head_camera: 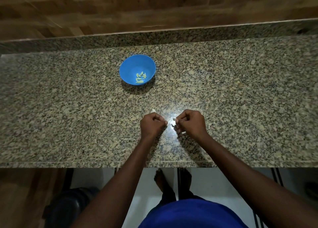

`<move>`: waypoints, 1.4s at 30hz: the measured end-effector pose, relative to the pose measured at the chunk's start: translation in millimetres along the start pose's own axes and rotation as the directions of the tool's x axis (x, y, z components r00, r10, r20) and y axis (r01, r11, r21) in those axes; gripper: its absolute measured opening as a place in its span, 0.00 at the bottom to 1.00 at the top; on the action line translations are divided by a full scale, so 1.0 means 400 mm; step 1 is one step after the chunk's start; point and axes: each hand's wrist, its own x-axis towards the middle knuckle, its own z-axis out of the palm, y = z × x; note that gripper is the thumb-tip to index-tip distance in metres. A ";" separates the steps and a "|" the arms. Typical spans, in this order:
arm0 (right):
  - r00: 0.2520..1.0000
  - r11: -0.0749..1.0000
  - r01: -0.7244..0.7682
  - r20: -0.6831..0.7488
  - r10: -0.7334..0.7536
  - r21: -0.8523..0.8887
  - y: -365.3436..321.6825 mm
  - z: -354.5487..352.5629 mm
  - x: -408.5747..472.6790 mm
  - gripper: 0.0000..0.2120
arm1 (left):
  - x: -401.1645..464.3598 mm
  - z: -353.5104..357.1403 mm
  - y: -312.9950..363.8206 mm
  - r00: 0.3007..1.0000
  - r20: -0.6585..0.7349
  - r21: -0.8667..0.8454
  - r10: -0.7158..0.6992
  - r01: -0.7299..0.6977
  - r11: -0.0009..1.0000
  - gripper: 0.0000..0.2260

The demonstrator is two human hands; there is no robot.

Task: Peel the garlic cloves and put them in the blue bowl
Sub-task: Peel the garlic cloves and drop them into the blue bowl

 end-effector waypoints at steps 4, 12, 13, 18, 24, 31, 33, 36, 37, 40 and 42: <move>1.000 0.999 0.011 0.023 -0.012 0.039 -0.006 -0.010 -0.006 0.06 | -0.001 0.003 0.018 0.971 0.230 -0.242 -0.061 0.117 0.963 0.05; 0.961 0.934 -0.206 0.237 0.139 0.291 -0.051 -0.039 -0.006 0.03 | -0.009 -0.004 0.022 0.962 0.269 -0.356 0.037 0.064 0.932 0.04; 0.930 0.879 -0.306 0.312 0.194 0.367 -0.060 -0.044 -0.004 0.02 | -0.009 -0.006 0.023 0.962 0.268 -0.363 0.058 0.045 0.931 0.04; 0.727 0.427 -0.674 0.642 0.242 0.602 -0.088 -0.062 0.008 0.05 | -0.019 0.009 0.051 0.958 0.241 -0.431 0.153 -0.035 0.901 0.06; 0.890 0.805 -0.389 0.410 0.202 0.448 -0.080 -0.056 -0.003 0.03 | -0.008 0.002 0.044 0.935 0.353 -0.438 -0.034 0.197 0.877 0.04; 0.980 0.958 0.200 0.041 -0.196 -0.205 -0.086 -0.032 -0.013 0.14 | -0.003 0.009 0.045 0.895 0.403 -0.437 -0.192 0.372 0.819 0.03; 0.989 0.972 -0.086 0.135 0.058 0.217 -0.101 -0.041 -0.014 0.08 | -0.002 0.008 0.040 0.902 0.406 -0.474 -0.143 0.342 0.812 0.04; 0.826 0.664 -0.542 0.472 0.309 0.514 -0.109 -0.061 -0.007 0.07 | -0.008 0.005 0.037 0.916 0.399 -0.517 -0.051 0.271 0.812 0.06; 0.777 0.579 -0.611 0.549 0.307 0.541 -0.105 -0.061 -0.002 0.08 | -0.008 0.004 0.038 0.918 0.395 -0.525 -0.037 0.259 0.811 0.06; 0.722 0.453 -0.682 0.628 0.291 0.574 -0.098 -0.063 -0.001 0.07 | -0.005 -0.003 0.035 0.919 0.393 -0.534 -0.026 0.251 0.807 0.05; 0.794 0.616 -0.583 0.533 0.293 0.530 -0.093 -0.062 -0.004 0.06 | -0.004 -0.005 0.028 0.918 0.393 -0.510 -0.055 0.267 0.818 0.05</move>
